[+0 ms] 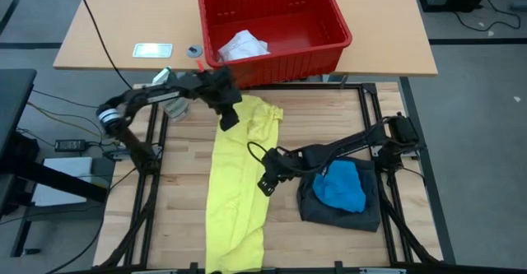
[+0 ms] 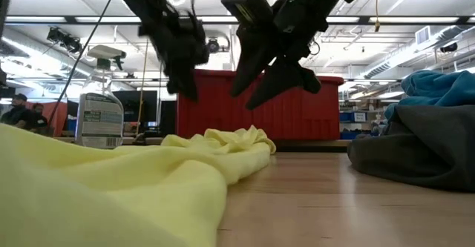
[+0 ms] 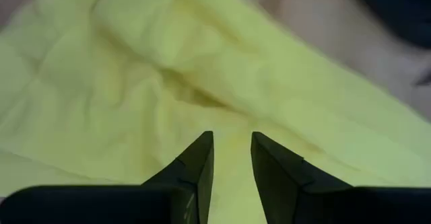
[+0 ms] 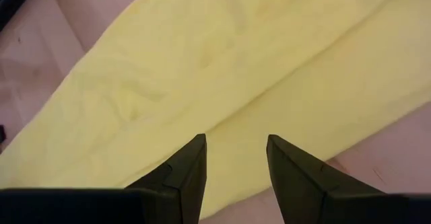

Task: Fold laundry
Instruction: Fold the yellow shirt

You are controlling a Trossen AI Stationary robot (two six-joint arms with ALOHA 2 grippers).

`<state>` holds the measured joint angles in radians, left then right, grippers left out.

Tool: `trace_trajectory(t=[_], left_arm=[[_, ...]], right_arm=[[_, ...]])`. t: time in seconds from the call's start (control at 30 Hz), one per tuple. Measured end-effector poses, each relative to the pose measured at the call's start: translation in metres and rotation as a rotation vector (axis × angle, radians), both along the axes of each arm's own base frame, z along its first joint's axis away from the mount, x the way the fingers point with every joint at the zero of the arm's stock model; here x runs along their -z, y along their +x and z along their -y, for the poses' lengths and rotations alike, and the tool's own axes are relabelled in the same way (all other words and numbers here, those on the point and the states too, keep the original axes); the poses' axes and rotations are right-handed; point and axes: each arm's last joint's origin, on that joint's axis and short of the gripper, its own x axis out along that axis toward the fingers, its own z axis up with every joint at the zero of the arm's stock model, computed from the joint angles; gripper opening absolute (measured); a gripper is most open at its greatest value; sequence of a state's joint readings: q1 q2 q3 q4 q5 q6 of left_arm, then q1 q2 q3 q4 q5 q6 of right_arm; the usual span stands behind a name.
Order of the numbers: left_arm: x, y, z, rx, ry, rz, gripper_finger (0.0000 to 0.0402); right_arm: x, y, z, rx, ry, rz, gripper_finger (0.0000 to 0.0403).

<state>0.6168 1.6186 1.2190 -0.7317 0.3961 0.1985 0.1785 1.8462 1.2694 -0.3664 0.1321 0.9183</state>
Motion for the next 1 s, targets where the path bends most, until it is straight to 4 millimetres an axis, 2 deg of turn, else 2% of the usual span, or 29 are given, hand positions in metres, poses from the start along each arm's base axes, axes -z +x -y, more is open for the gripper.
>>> trace_trajectory(t=[0.2, 0.27, 0.4, 0.5, 0.73, 0.87, 1.0], left_arm=[[-0.061, -0.013, 0.053, 0.073, 0.057, 0.177, 0.0105], [-0.077, -0.016, 0.073, 0.099, 0.053, 0.234, 0.0105], [-0.094, -0.017, 0.117, 0.147, -0.023, 0.290, 0.0105], [-0.096, -0.016, 0.156, 0.191, -0.081, 0.257, 0.0105], [-0.091, -0.024, 0.254, 0.337, 0.000, 0.194, 0.0105], [-0.083, -0.038, 0.303, 0.400, 0.069, 0.169, 0.0105], [-0.069, -0.053, 0.344, 0.459, 0.141, 0.173, 0.0105]], right_arm=[[-0.002, 0.004, 0.003, -0.068, 0.074, 0.025, 0.0161], [-0.003, 0.003, -0.004, -0.085, 0.054, 0.037, 0.0161], [-0.005, -0.001, -0.033, -0.167, -0.050, 0.080, 0.0161], [-0.008, -0.005, -0.059, -0.232, -0.077, 0.134, 0.0161], [-0.011, -0.028, -0.119, -0.414, -0.264, 0.206, 0.0162], [-0.012, -0.037, -0.137, -0.523, -0.290, 0.222, 0.0162], [-0.012, -0.038, -0.139, -0.557, -0.278, 0.224, 0.0165]])
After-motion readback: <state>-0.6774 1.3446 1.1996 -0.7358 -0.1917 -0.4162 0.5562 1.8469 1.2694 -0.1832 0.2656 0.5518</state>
